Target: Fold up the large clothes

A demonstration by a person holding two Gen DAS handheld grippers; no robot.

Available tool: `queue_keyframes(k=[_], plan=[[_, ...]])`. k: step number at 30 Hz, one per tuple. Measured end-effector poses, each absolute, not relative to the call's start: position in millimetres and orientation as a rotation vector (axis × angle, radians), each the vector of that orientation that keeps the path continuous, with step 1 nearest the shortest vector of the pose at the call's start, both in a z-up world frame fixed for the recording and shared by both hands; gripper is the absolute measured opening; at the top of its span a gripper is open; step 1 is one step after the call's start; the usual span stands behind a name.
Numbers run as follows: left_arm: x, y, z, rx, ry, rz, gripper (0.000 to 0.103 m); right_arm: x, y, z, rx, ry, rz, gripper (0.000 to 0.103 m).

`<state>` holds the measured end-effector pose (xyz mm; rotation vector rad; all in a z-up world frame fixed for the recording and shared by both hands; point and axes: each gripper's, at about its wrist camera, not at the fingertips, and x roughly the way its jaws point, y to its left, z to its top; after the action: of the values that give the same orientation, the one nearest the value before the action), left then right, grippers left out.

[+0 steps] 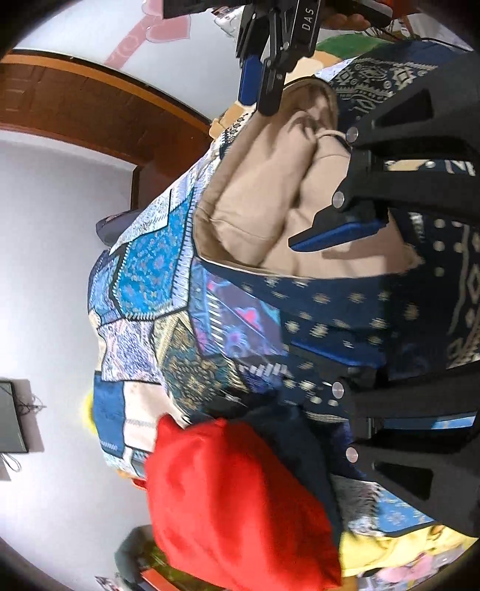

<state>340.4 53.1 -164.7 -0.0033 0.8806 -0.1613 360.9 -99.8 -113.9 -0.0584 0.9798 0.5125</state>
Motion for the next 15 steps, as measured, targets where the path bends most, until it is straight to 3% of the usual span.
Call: queue_keyframes(k=[13, 15], plan=[[398, 40, -195, 0.008, 0.901, -0.186, 0.048, 400, -79, -143, -0.042, 1.009, 0.556, 0.043], [401, 40, -198, 0.001, 0.898, -0.190, 0.041, 403, -78, -146, -0.027, 1.006, 0.564, 0.043]])
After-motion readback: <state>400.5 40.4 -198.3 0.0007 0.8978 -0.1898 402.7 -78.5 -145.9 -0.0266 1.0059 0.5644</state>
